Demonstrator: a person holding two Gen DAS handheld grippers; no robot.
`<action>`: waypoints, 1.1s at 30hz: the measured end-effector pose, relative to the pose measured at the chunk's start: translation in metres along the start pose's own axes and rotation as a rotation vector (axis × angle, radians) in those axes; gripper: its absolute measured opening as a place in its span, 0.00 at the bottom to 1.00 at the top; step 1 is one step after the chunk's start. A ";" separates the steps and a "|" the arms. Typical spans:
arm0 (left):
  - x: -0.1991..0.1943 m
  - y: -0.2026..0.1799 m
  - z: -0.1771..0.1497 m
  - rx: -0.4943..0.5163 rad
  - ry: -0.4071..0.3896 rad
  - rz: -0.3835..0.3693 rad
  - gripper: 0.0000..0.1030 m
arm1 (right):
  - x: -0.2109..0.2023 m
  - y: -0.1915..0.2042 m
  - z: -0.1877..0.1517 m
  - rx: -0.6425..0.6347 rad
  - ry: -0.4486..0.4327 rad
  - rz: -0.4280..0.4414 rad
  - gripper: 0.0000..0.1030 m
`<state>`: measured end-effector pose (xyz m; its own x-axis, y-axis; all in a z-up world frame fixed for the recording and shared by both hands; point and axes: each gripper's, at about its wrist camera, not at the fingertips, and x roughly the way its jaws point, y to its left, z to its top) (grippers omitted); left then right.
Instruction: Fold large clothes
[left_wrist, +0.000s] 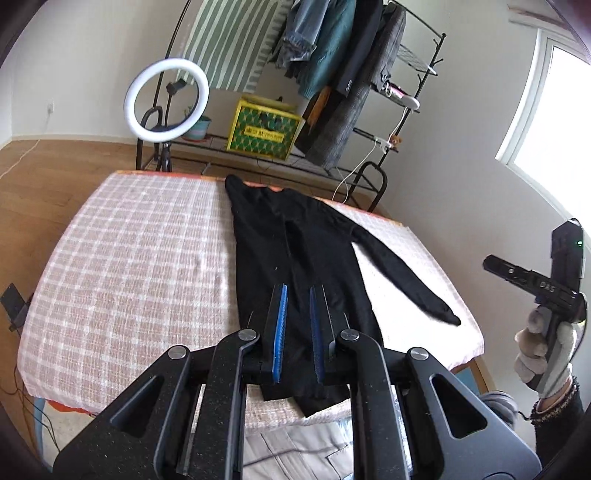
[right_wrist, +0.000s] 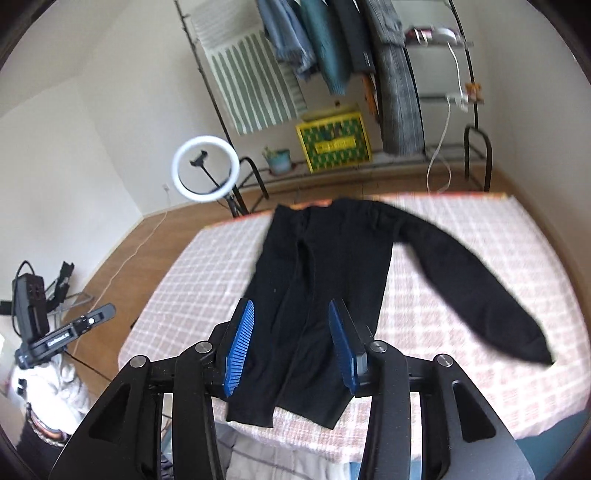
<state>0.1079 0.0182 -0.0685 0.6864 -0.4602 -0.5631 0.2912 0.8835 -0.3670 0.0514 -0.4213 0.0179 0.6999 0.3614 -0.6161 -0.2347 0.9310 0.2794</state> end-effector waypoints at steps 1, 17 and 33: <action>-0.002 -0.004 0.001 0.005 -0.003 0.003 0.11 | -0.008 0.002 0.002 -0.011 -0.012 -0.007 0.40; 0.027 -0.036 0.007 0.070 0.018 0.023 0.11 | -0.028 -0.074 0.056 -0.021 -0.152 -0.086 0.57; 0.173 -0.063 -0.064 0.137 0.281 0.091 0.11 | 0.043 -0.309 -0.040 0.320 0.119 -0.389 0.57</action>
<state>0.1662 -0.1227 -0.1902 0.5085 -0.3678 -0.7786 0.3370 0.9171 -0.2132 0.1268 -0.6912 -0.1247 0.6084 0.0120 -0.7935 0.2585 0.9423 0.2125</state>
